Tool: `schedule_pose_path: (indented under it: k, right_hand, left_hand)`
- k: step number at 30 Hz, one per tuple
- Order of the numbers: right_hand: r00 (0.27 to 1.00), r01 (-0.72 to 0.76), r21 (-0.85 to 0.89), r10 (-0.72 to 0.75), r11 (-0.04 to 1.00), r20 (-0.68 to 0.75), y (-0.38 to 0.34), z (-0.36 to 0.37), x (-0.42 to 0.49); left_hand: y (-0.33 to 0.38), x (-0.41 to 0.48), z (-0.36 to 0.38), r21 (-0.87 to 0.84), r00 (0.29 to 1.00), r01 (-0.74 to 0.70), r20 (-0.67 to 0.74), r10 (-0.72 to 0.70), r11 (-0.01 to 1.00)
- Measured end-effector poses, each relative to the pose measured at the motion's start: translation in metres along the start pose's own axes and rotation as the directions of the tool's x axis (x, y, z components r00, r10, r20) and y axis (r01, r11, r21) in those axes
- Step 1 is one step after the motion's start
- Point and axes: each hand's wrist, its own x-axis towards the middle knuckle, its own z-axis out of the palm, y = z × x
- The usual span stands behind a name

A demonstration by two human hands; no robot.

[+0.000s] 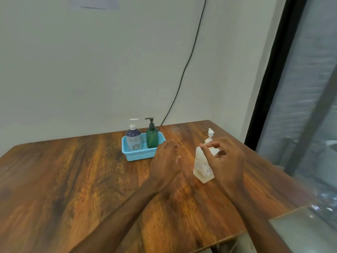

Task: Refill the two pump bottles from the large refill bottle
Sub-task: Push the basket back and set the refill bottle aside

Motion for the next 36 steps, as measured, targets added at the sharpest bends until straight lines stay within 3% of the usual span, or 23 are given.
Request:
schedule_pose_path:
  k: [3,8,15,19,24,31,36]
  right_hand:
    - [0.982,-0.189,-0.079,0.19,0.979,0.001,0.027,-0.01,-0.001]
    - [0.836,-0.412,-0.241,0.47,0.879,0.283,0.07,0.008,-0.01]
    - [0.834,-0.403,-0.261,0.469,0.877,0.29,0.102,0.026,-0.01]
    - [0.825,-0.432,-0.205,0.477,0.878,0.302,0.108,0.029,0.002]
    - [0.818,-0.462,-0.17,0.492,0.87,0.298,0.125,0.039,0.015]
    - [0.812,-0.473,-0.162,0.5,0.866,0.3,0.146,0.06,0.035]
    - [0.813,-0.474,-0.157,0.499,0.866,0.299,0.159,0.07,0.044]
  left_hand:
    - [0.021,0.006,0.016,-0.021,0.993,-0.012,0.114,0.014,1.0]
    - [0.041,0.016,0.029,0.002,0.977,0.033,0.213,-0.033,0.999]
    - [0.026,0.04,0.045,0.074,0.96,-0.036,0.281,0.014,0.997]
    - [0.009,0.074,0.057,0.189,0.935,-0.035,0.352,-0.034,0.981]
    - [-0.009,0.107,0.086,0.299,0.87,-0.127,0.491,-0.039,0.946]
    - [-0.028,0.136,0.127,0.307,0.738,-0.127,0.665,-0.118,0.943]
    - [-0.046,0.161,0.146,0.317,0.72,-0.086,0.675,-0.161,0.944]
